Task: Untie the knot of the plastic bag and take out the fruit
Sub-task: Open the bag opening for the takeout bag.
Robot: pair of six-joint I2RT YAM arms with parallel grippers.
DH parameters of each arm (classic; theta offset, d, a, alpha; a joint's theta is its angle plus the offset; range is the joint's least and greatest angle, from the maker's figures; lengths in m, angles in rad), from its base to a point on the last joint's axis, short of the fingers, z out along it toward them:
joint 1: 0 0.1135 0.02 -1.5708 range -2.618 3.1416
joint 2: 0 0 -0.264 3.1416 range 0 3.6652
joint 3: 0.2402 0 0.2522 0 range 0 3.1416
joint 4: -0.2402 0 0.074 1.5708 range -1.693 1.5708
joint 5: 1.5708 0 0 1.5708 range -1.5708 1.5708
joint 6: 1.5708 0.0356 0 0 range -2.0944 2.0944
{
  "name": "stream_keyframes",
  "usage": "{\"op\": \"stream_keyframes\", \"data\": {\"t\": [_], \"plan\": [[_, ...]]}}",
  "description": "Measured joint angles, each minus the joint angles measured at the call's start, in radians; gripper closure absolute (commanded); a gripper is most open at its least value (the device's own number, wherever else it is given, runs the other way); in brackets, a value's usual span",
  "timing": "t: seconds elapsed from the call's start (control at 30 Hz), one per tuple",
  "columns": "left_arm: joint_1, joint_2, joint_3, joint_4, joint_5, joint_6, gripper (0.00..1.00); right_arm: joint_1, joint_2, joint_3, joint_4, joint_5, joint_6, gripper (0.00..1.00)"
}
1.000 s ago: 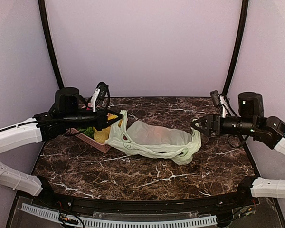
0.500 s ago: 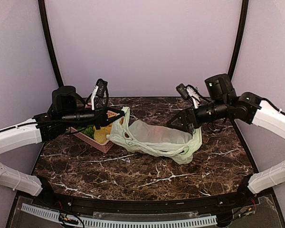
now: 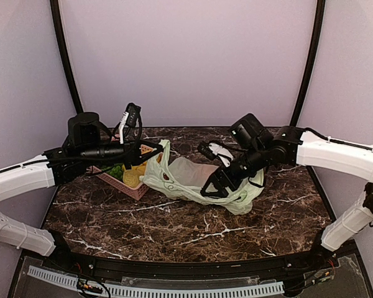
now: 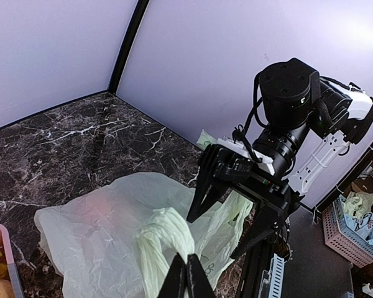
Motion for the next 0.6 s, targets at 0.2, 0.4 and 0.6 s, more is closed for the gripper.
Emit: {"op": "stream_keyframes", "data": {"t": [0.2,0.4,0.6], "plan": [[0.0,0.0,0.0,0.0,0.0,0.0,0.99,0.02,0.041,0.004,-0.003,0.053,-0.023,0.3],[0.0,0.0,0.0,0.0,0.005,0.0,0.99,0.034,0.068,0.004,-0.003,0.11,-0.036,0.39],[0.0,0.0,0.0,0.0,0.006,0.0,0.99,0.039,0.081,0.004,0.022,0.197,-0.034,0.72]]}}
